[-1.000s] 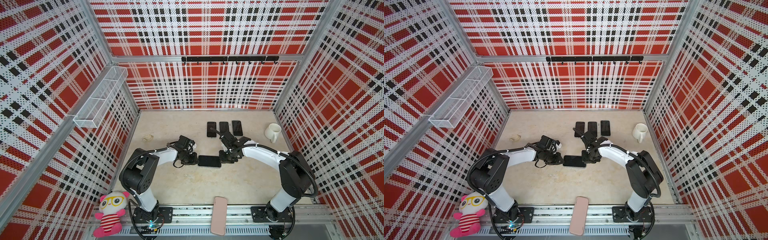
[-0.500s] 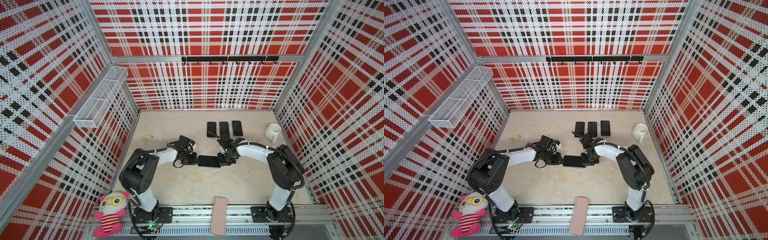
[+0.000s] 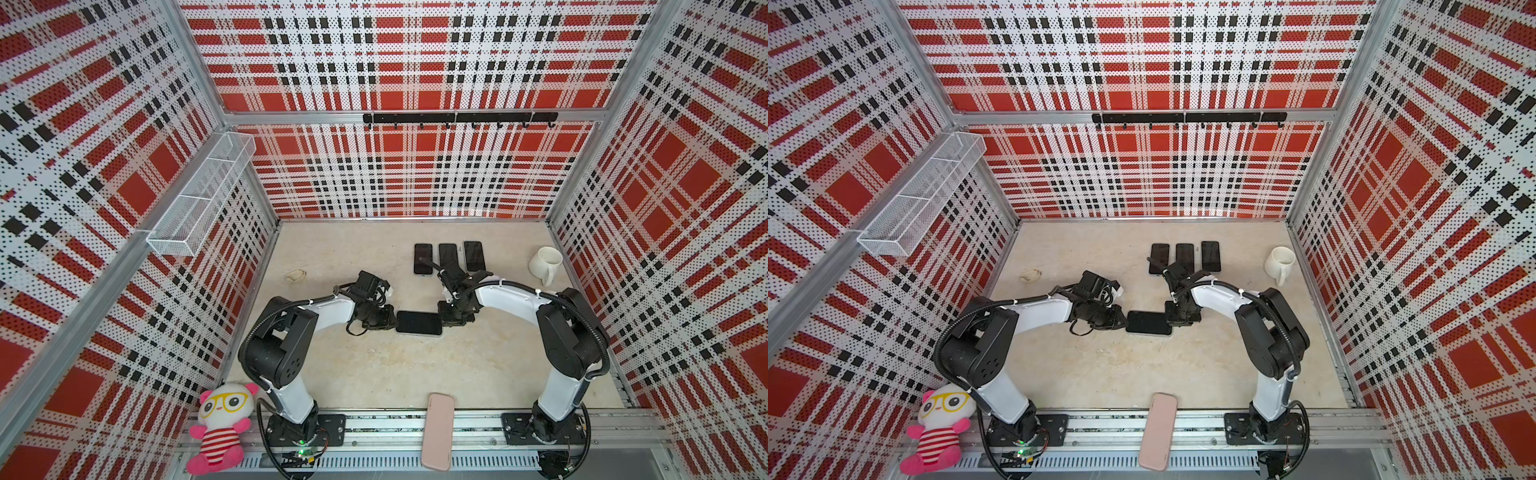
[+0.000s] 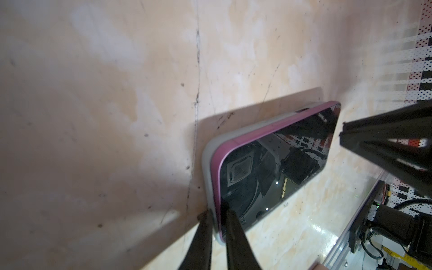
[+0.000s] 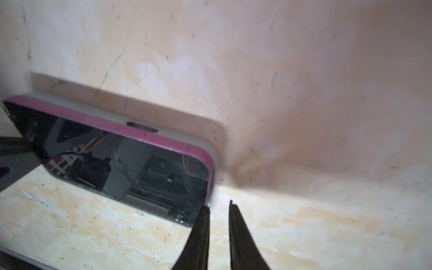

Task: Put the phone into the phone case

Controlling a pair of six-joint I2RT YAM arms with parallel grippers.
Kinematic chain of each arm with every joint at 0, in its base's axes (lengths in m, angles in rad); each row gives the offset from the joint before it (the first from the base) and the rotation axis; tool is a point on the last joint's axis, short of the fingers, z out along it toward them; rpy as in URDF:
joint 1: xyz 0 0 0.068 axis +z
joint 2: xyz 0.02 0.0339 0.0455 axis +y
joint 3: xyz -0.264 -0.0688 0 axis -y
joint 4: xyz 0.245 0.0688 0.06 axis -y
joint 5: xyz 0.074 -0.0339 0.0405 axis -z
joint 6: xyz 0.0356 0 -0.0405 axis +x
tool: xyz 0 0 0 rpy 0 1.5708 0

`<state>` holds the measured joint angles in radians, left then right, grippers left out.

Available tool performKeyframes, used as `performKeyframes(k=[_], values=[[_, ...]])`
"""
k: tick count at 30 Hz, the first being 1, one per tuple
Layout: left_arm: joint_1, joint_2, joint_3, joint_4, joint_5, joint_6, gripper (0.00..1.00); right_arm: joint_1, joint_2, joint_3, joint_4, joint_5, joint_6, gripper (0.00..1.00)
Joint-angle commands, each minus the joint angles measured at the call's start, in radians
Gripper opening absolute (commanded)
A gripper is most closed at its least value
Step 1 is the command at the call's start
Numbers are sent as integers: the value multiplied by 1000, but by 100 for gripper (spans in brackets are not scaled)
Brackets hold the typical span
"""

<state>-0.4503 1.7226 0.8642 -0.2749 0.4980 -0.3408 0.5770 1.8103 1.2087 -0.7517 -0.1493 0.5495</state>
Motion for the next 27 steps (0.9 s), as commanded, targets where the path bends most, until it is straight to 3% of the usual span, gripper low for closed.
performKeyframes(k=[1,11,27], values=[[4,8,2,-9,-8,4,16,-9,4,60,-16,2,-46,20],[8,14,3,-12,-10,8,16,-8,99,117,-22,-12,-77,19],[12,18,5,-12,-6,8,16,-5,196,75,-59,-30,-104,14]])
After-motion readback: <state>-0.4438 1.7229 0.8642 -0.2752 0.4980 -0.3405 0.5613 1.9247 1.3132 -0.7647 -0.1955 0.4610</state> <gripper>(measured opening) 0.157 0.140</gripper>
